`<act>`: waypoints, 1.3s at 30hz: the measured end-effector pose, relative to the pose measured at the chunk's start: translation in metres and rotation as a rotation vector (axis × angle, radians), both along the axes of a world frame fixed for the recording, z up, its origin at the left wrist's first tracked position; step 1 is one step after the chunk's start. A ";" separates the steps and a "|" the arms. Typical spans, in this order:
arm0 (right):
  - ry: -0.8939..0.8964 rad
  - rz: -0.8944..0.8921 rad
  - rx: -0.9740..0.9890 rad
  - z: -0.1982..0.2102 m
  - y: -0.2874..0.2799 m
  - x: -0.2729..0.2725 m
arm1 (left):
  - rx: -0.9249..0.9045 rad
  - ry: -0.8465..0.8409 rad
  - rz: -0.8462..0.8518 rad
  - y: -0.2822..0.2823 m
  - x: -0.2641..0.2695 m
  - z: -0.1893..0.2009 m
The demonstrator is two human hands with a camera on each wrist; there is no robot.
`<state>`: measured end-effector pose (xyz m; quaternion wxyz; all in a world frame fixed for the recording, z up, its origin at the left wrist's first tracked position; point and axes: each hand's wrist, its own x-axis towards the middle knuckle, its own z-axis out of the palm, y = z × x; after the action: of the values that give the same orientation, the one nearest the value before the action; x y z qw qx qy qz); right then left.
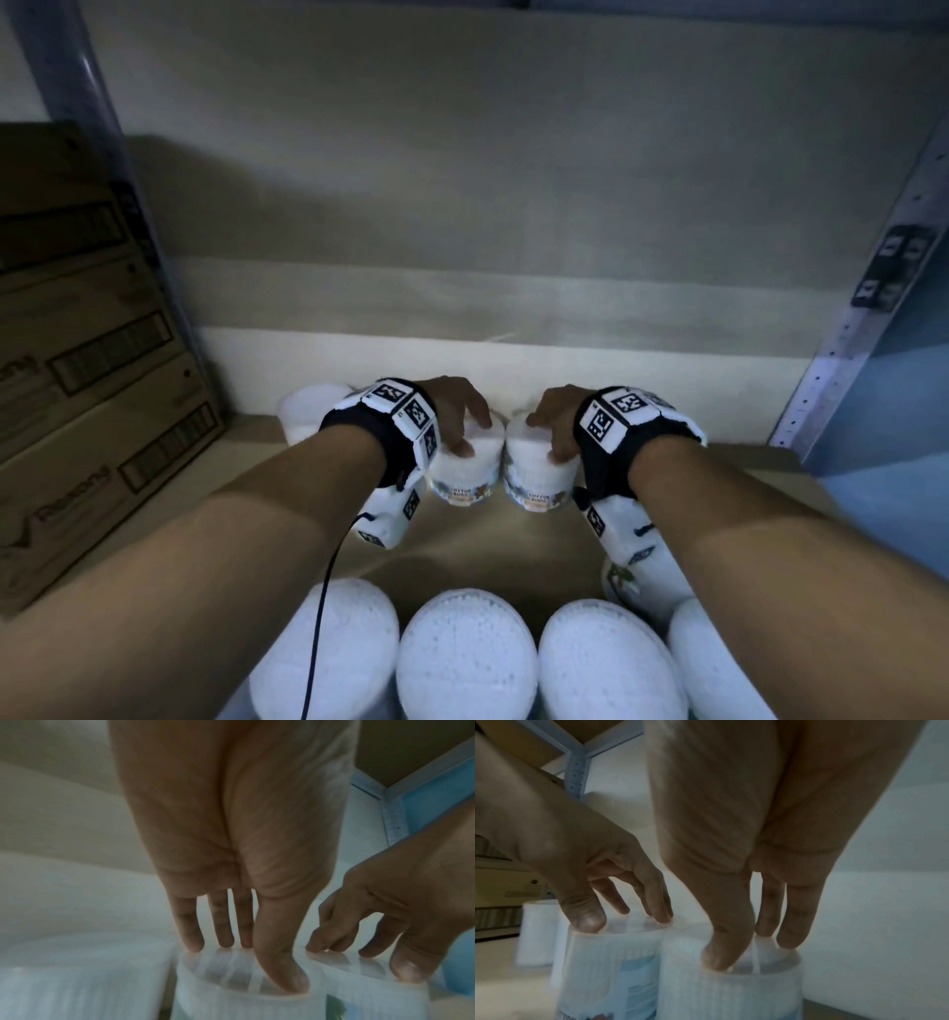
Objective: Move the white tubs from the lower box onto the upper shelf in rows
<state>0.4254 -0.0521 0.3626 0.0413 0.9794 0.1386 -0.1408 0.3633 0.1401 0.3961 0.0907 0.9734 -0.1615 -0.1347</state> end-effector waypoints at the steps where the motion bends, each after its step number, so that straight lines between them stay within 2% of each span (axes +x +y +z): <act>1: 0.011 -0.005 -0.023 -0.002 -0.001 -0.005 | 0.024 0.003 -0.017 -0.001 -0.006 0.001; 6: 0.022 -0.028 -0.058 -0.041 -0.005 0.009 | 0.078 -0.026 -0.074 -0.007 -0.038 0.004; 11: -0.016 0.040 -0.112 0.003 0.006 -0.070 | 0.054 0.010 -0.086 -0.007 -0.067 0.006; 19: -0.031 -0.001 -0.080 0.007 0.007 -0.116 | 0.048 -0.003 -0.160 -0.009 -0.104 0.008; 22: -0.050 0.002 -0.090 -0.011 -0.001 -0.108 | 0.032 -0.007 -0.169 -0.007 -0.114 0.005; 26: 0.028 0.015 -0.061 -0.043 -0.012 -0.087 | 0.013 -0.035 -0.175 -0.009 -0.125 0.004; 31: 0.022 0.037 -0.082 -0.007 -0.009 -0.137 | -0.011 -0.033 -0.163 -0.009 -0.133 0.003; 35: 0.022 0.057 0.016 -0.008 -0.019 -0.147 | -0.062 0.019 -0.124 -0.005 -0.135 0.005; 39: 0.019 0.032 0.101 0.025 -0.013 -0.161 | -0.112 -0.002 -0.058 0.012 -0.131 0.018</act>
<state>0.2640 -0.0651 0.3879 -0.0073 0.9765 0.1616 -0.1424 0.2322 0.1518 0.4145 0.1409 0.9619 -0.1969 -0.1269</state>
